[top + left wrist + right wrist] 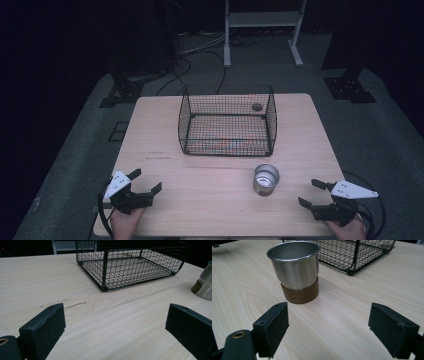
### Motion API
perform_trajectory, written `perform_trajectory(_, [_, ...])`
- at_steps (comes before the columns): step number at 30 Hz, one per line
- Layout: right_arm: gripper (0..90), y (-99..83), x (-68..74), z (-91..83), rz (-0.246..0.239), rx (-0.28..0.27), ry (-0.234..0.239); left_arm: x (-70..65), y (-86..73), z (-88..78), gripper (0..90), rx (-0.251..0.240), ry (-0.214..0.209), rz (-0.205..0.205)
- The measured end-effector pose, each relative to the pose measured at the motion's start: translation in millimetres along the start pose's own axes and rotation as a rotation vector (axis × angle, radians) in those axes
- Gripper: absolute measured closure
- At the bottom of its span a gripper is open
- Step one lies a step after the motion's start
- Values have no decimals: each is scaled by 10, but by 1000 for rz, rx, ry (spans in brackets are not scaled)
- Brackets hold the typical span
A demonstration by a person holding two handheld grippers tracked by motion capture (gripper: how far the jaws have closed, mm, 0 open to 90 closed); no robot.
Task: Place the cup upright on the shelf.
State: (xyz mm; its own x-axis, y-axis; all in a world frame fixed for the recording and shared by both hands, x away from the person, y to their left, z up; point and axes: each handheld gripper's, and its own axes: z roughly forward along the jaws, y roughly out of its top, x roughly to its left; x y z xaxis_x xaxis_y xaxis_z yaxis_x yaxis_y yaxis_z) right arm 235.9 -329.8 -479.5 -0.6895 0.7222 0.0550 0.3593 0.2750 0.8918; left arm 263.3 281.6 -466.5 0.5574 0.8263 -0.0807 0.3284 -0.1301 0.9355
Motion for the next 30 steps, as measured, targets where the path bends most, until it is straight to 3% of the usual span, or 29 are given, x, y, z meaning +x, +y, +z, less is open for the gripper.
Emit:
perform_trajectory(10, [154, 71, 73, 111, -26, 18, 59, 0, -7, -1, 16, 3, -1, 3])
perform_trajectory(24, [133, 144, 93, 178, -40, 25, 90, 21, 0, 3, 16, 0, -9, -3])
perform_trajectory(30, [133, 206, 118, 236, -58, 23, 126, 29, 6, -10, 16, -3, -11, -3])
